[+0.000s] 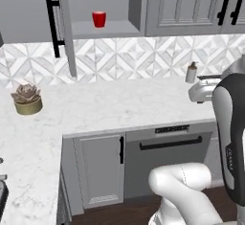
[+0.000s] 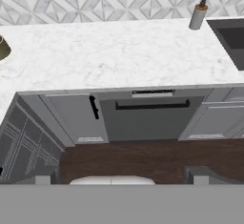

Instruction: Gather all objects into one cabinet and sort the glasses and bowls to opposite sides.

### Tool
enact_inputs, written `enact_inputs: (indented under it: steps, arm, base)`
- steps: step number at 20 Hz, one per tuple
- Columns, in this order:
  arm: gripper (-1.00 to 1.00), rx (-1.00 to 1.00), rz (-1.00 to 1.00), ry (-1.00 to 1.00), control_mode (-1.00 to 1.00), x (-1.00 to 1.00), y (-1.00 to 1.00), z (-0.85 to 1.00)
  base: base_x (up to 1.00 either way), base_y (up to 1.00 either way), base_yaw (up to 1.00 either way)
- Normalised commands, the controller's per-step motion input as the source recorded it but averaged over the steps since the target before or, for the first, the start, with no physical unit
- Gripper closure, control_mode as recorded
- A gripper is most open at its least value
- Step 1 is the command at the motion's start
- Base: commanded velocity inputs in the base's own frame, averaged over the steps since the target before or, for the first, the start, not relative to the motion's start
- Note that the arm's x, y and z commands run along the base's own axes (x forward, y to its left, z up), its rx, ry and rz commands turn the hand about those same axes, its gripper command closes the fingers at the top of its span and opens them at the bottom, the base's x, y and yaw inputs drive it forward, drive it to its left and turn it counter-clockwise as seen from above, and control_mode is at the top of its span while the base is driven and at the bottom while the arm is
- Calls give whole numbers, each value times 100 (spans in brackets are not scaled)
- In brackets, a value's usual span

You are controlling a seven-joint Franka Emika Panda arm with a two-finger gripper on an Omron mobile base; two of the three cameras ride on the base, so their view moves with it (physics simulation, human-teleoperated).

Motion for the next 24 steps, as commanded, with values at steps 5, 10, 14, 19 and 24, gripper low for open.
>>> enact_inputs:
  steps: [5, 10, 14, 19, 24]
  arm:
    - [-100, 0, 0, 0, 100, 0, 0, 0]
    - [-100, 0, 0, 0, 100, 0, 0, 0]
    - [-100, 0, 0, 0, 100, 0, 0, 0]
    - [-100, 0, 0, 0, 100, 0, 0, 0]
    - [-100, 0, 0, 0, 100, 0, 0, 0]
  base:
    - [58, 35, 0]
    - [53, 33, 0]
    - [60, 30, -1]
    - [60, 27, -2]
    - [52, 28, -2]
